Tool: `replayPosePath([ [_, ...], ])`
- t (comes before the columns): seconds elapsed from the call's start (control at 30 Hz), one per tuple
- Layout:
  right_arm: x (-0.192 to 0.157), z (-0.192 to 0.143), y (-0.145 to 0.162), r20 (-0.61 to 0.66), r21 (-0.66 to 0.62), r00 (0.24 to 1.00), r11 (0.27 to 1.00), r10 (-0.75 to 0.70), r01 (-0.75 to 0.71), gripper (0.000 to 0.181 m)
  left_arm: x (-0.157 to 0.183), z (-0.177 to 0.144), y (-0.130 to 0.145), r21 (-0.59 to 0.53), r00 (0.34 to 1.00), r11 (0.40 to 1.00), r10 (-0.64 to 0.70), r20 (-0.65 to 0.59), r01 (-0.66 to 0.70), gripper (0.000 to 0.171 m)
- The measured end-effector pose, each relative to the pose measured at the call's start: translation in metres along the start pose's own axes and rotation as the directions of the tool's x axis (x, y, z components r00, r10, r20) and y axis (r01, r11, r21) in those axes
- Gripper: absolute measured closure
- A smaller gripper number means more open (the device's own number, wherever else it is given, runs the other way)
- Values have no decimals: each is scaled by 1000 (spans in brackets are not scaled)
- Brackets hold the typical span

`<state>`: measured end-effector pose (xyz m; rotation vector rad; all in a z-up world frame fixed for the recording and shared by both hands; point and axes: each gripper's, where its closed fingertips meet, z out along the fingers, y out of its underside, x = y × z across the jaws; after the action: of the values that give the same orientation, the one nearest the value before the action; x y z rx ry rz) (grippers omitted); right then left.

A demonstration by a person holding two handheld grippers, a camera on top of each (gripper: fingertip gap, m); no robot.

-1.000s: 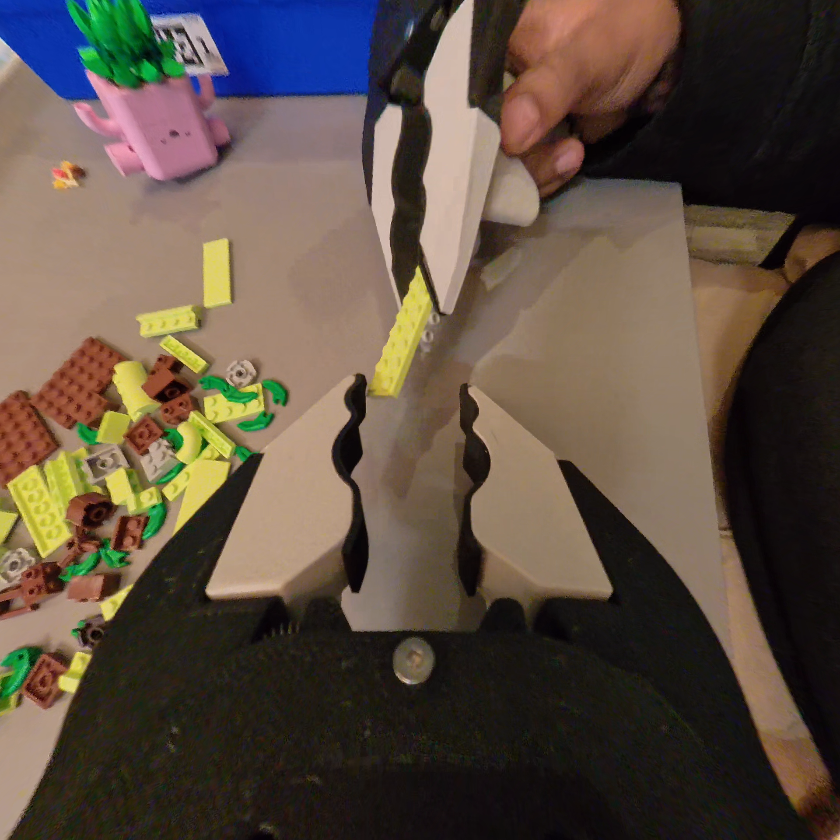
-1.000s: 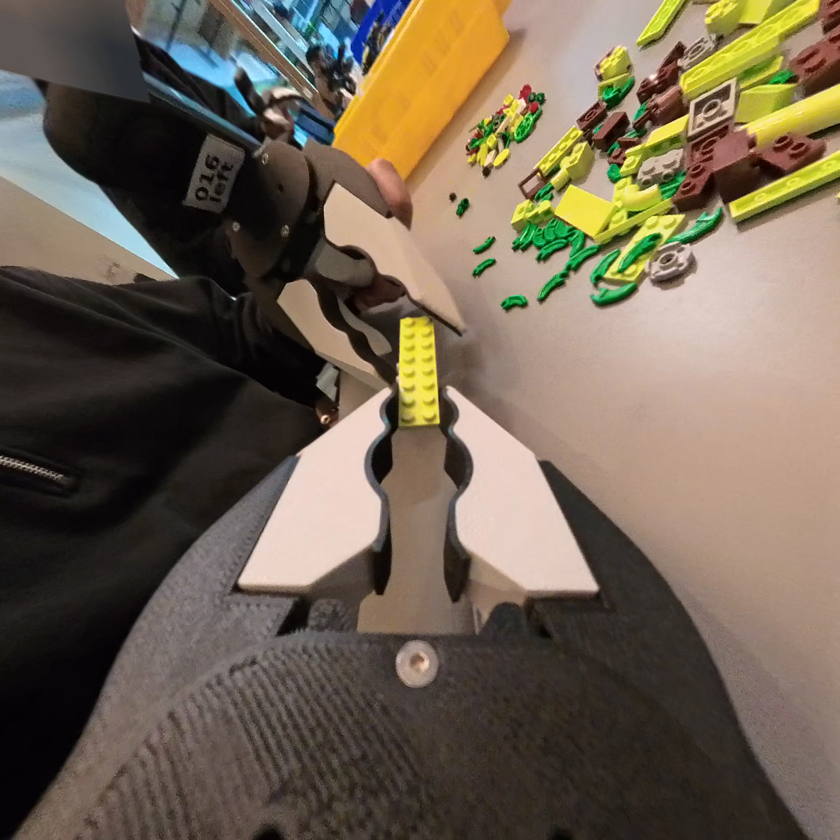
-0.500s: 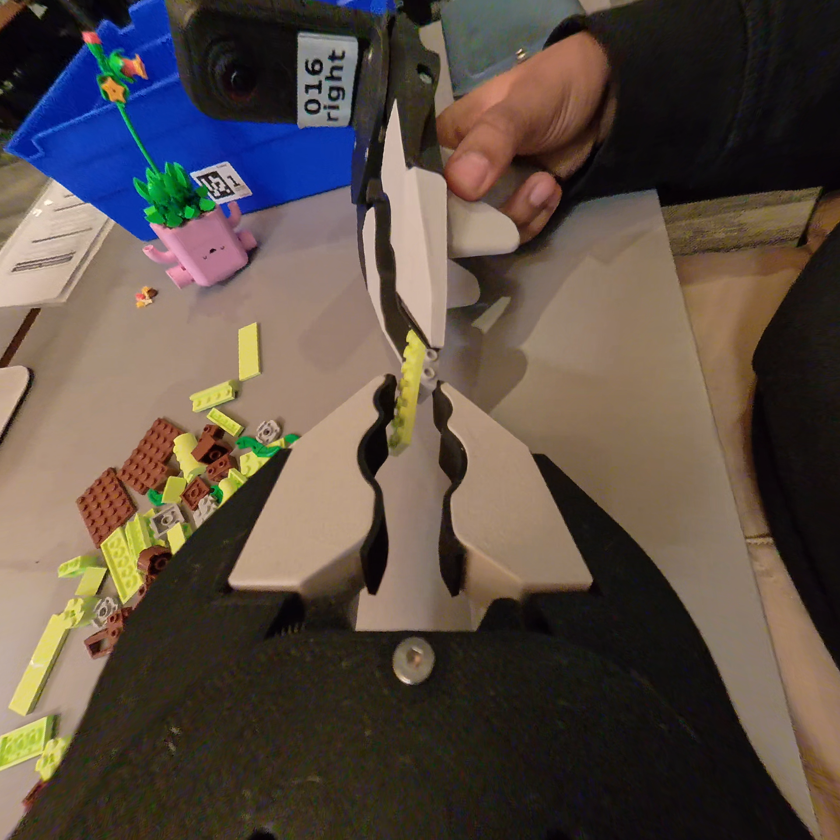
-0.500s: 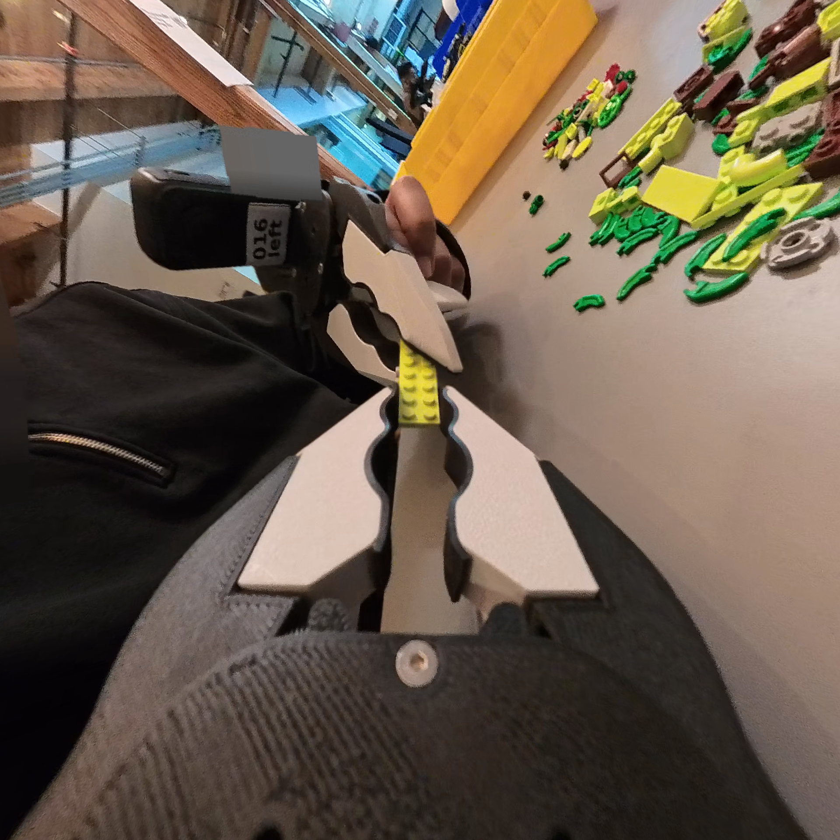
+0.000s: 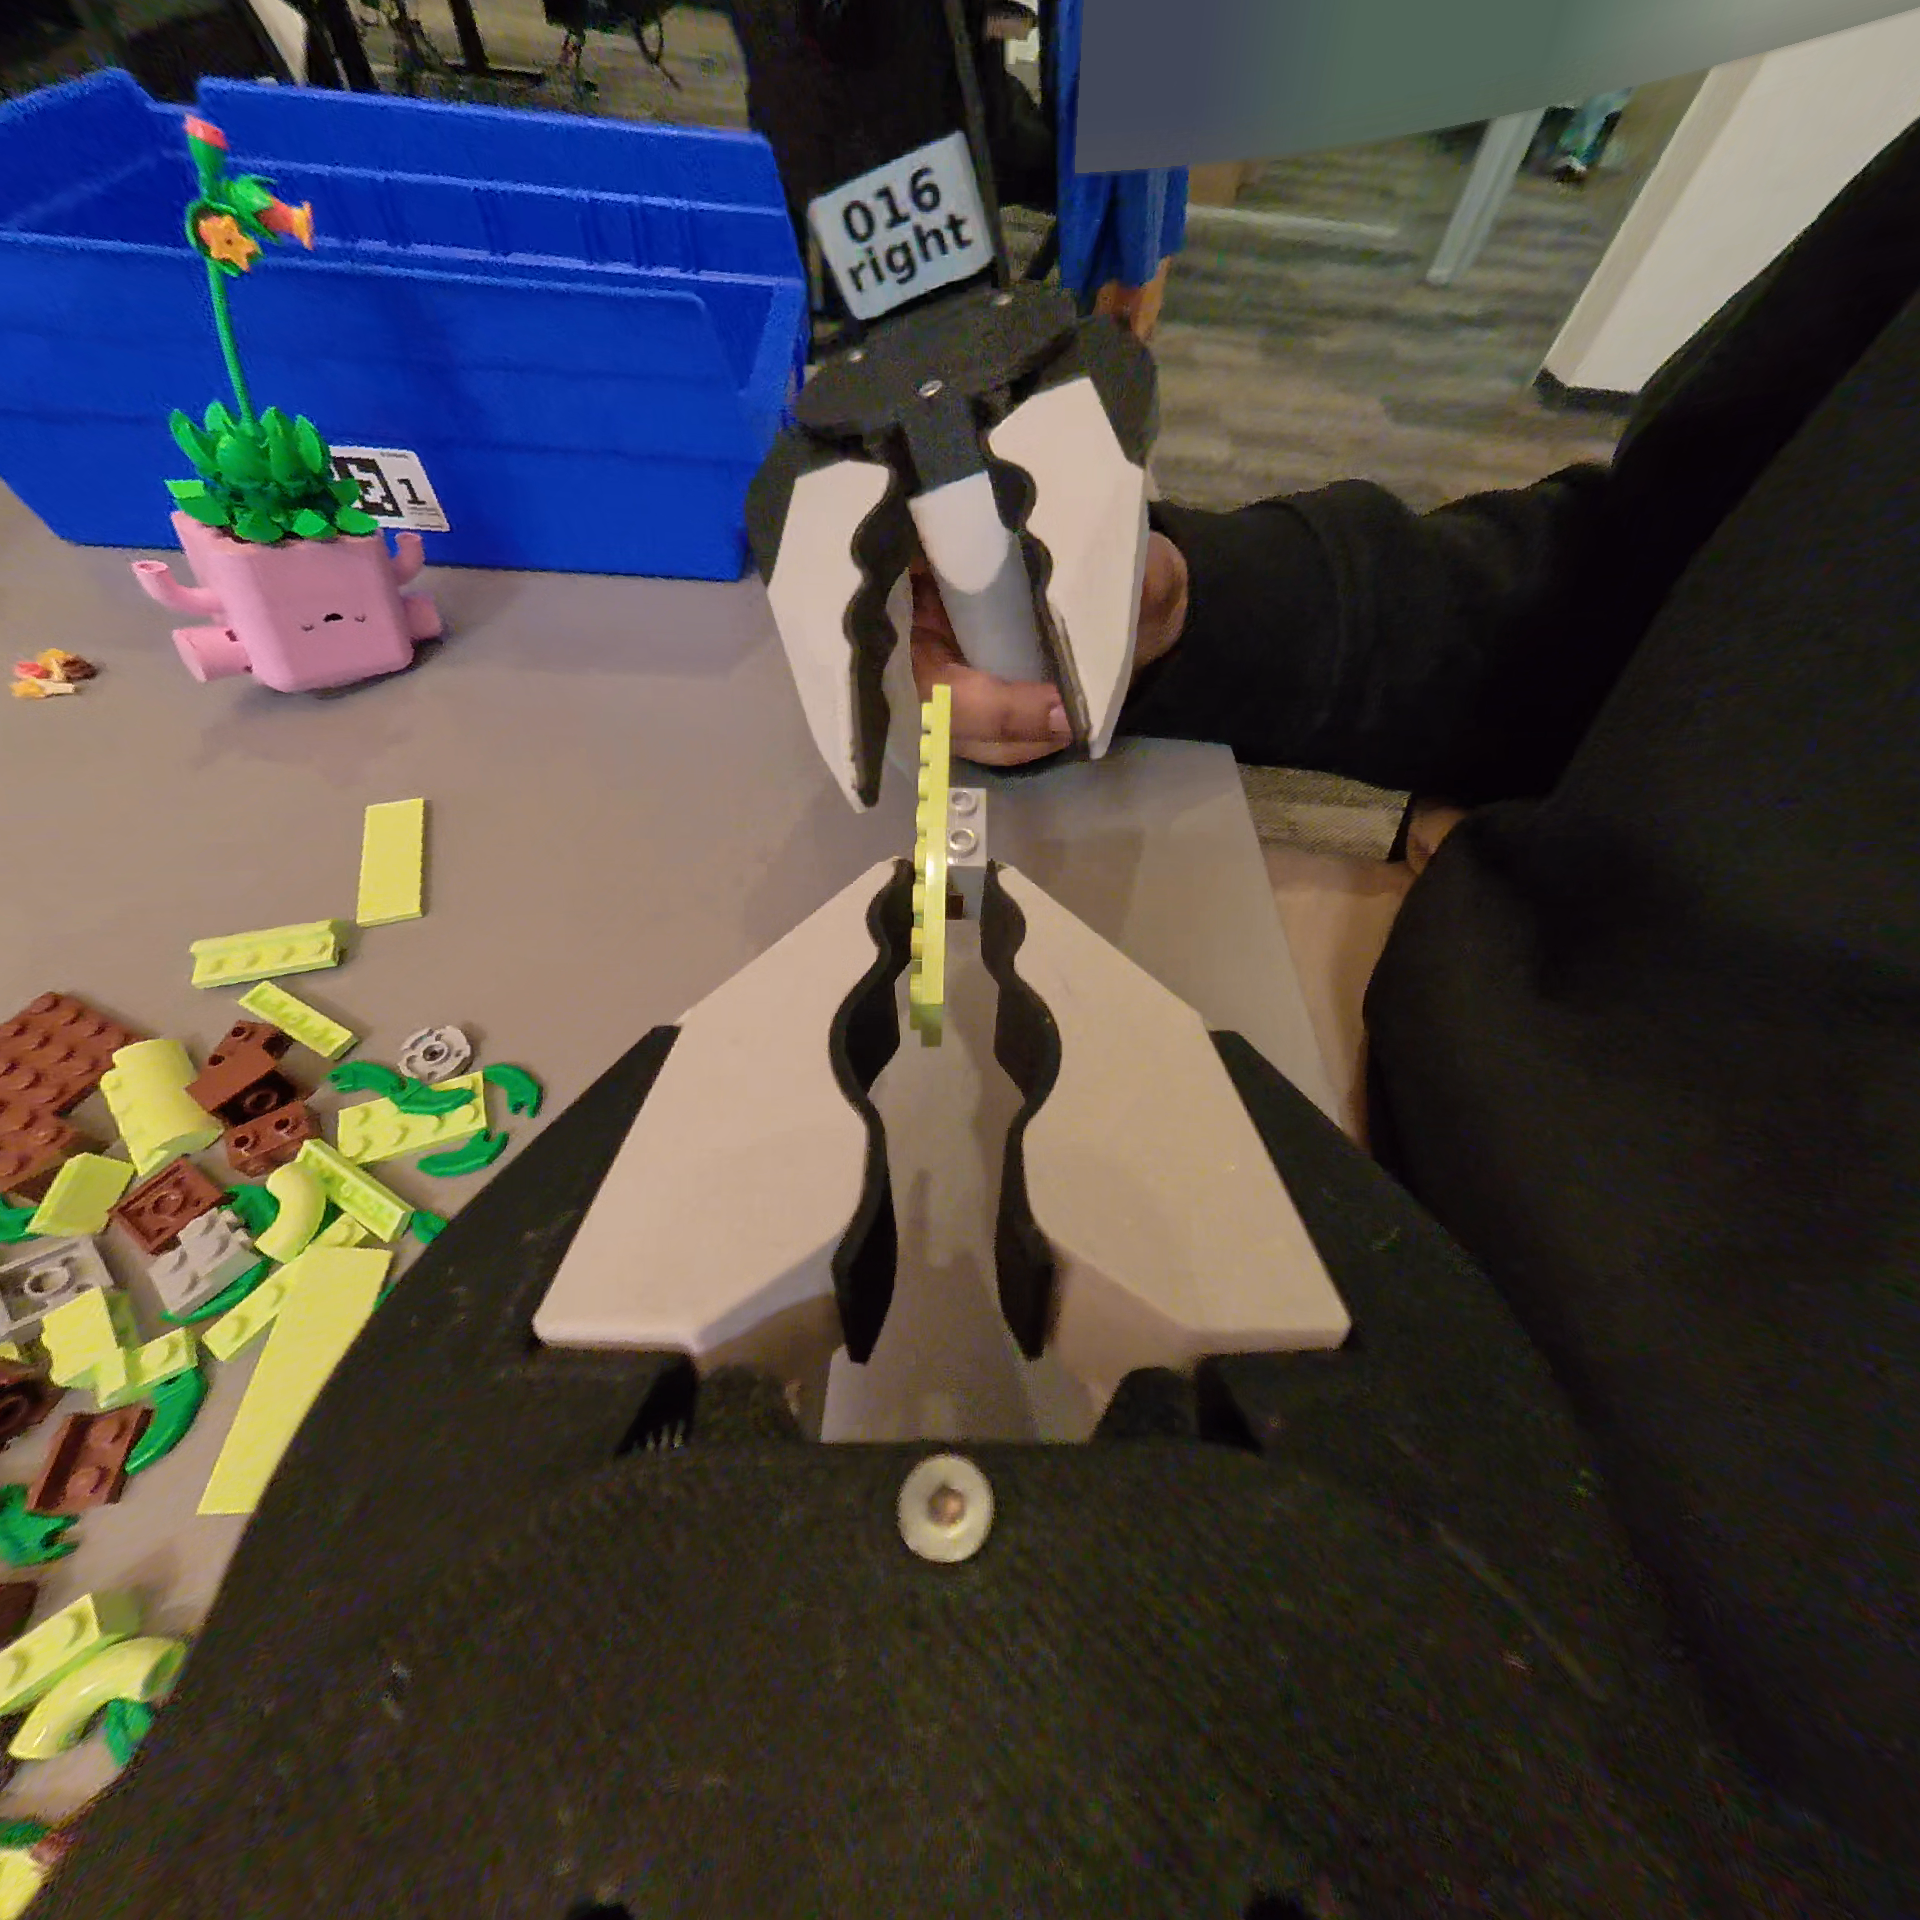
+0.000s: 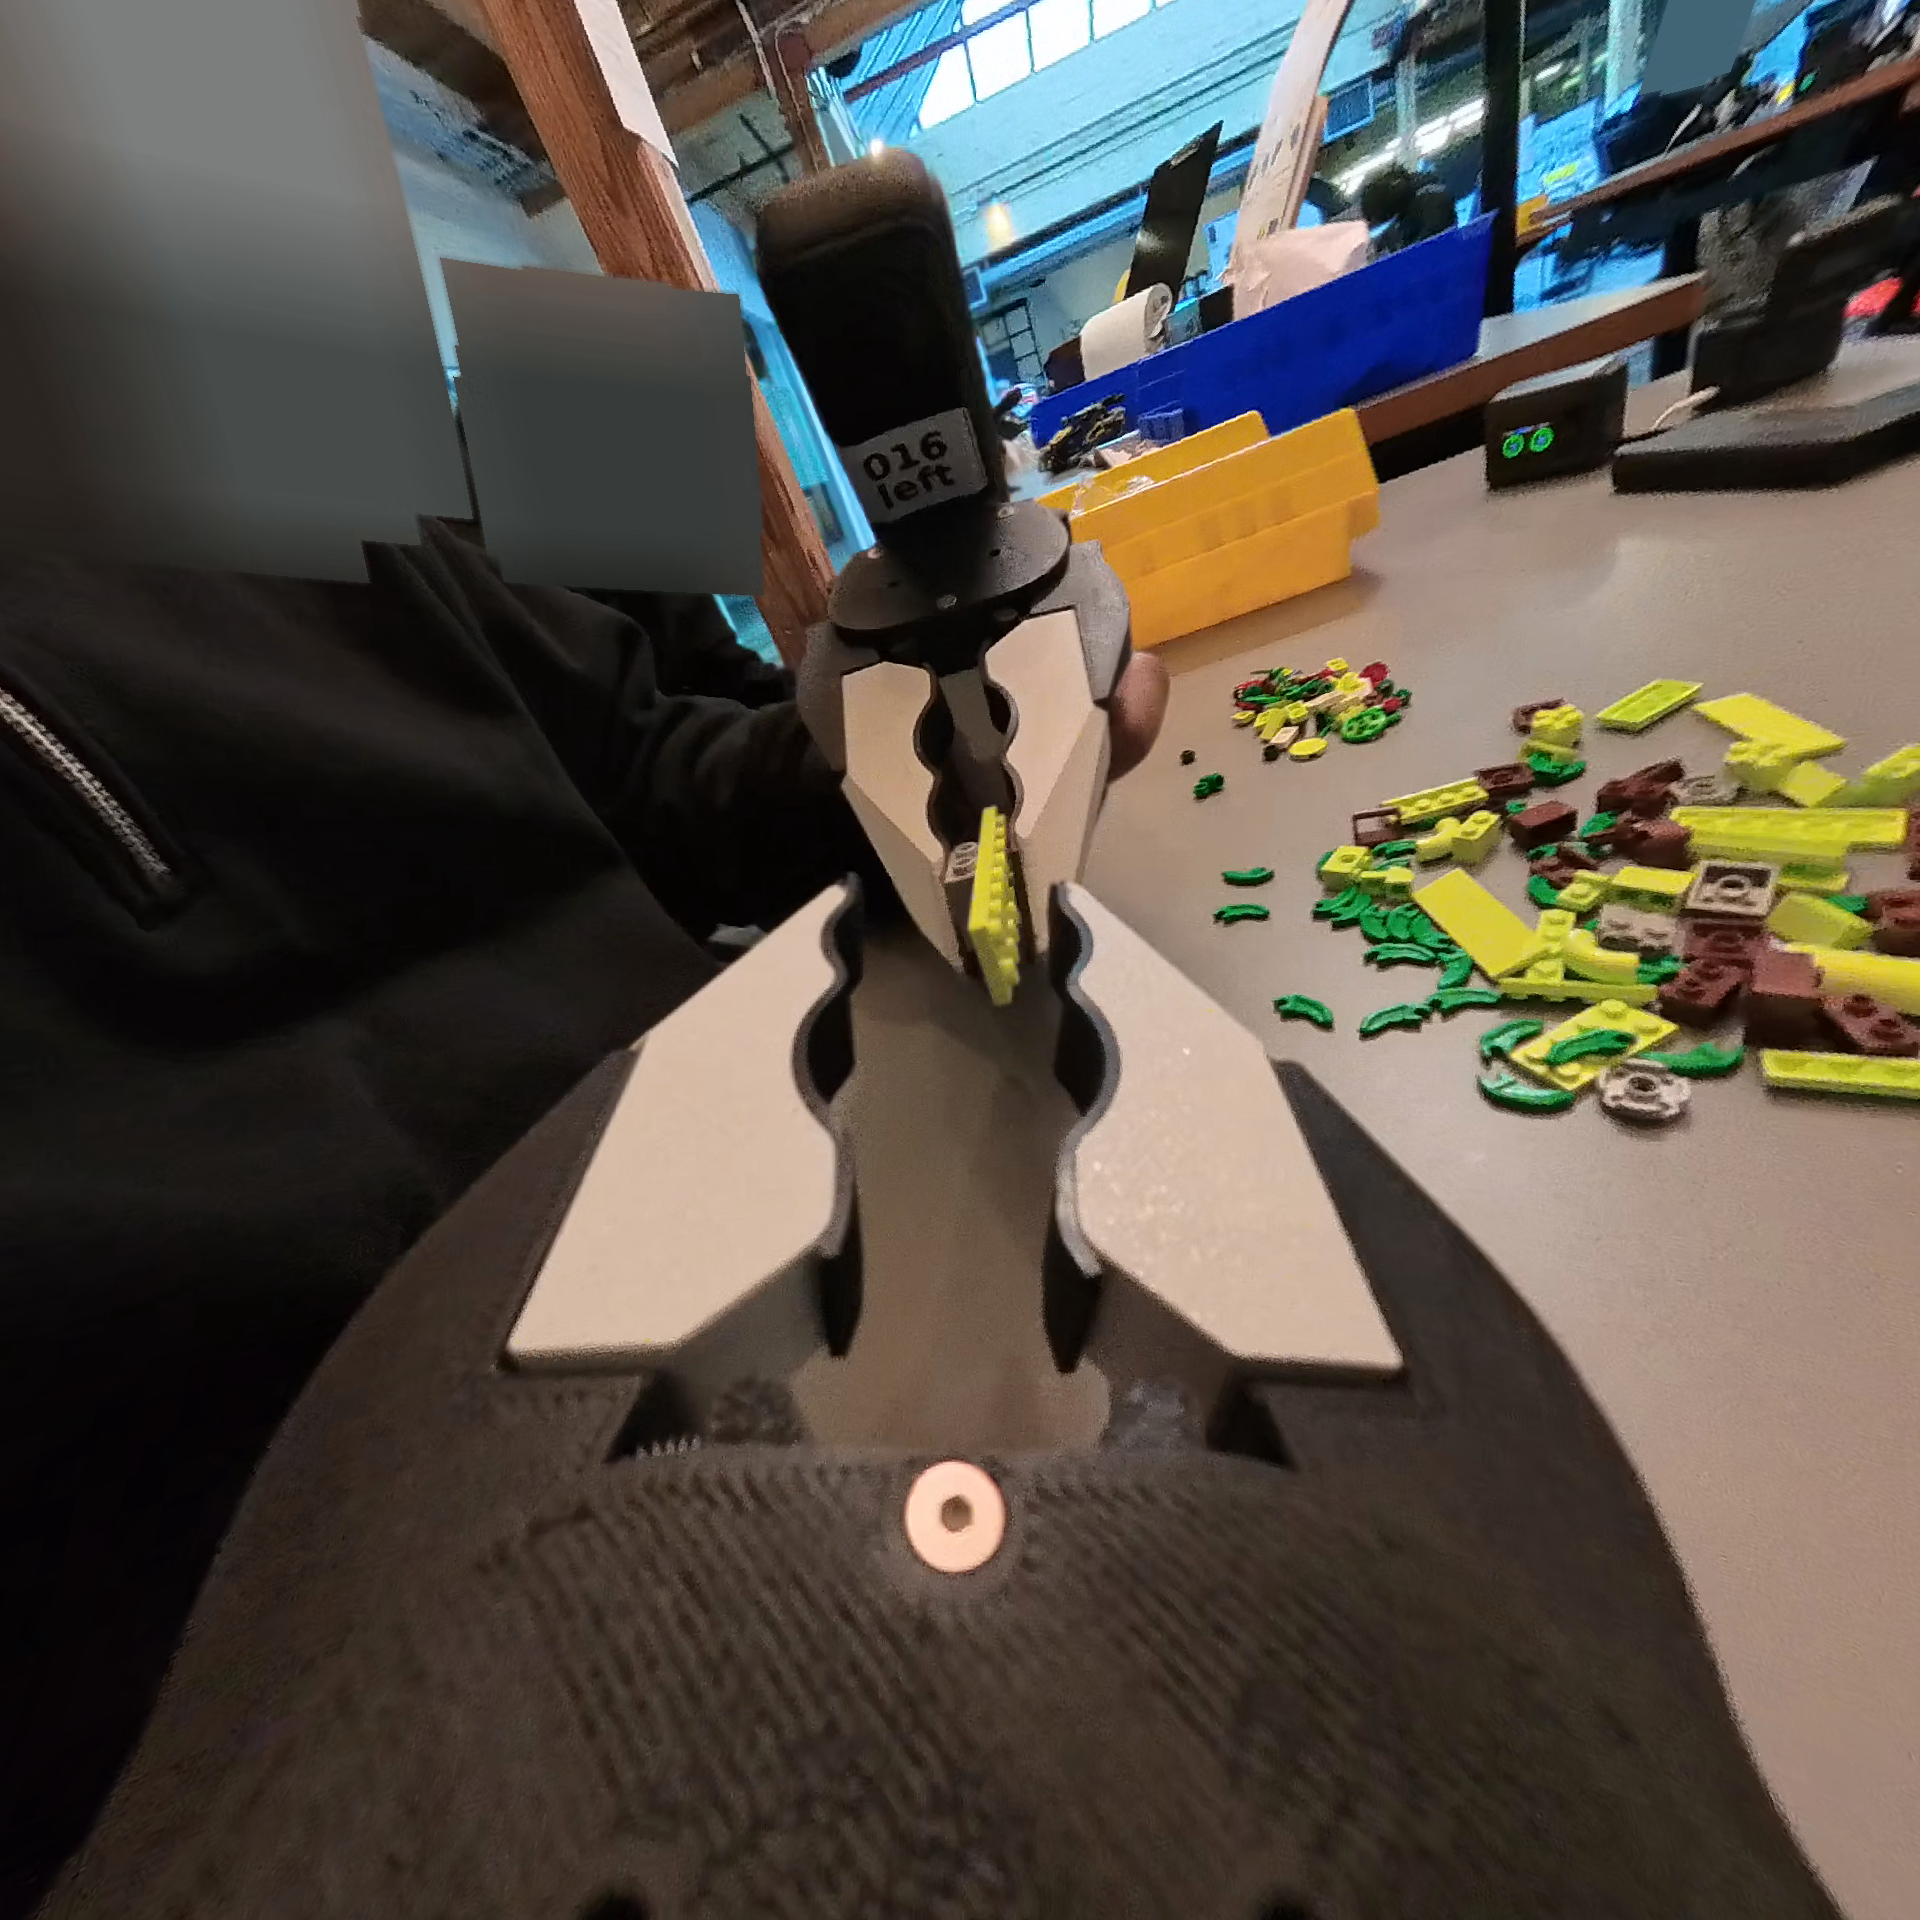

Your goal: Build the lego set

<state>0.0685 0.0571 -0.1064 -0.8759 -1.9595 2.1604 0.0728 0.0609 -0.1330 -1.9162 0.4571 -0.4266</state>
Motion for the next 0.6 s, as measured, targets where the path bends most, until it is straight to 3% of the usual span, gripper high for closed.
replayPosePath([
  [0.13,-2,2,1,-19,-8,998,999,-52,52,159,4,4,4,-22,1000,1000,2,-17,-2,160],
  [0.37,-4,3,3,-5,-22,998,998,-60,60,160,7,7,0,-4,999,1000,-31,-41,31,160],
  [0.6,-2,5,4,-38,-34,994,995,-99,98,172,9,6,-2,16,994,997,-75,-75,76,161],
])
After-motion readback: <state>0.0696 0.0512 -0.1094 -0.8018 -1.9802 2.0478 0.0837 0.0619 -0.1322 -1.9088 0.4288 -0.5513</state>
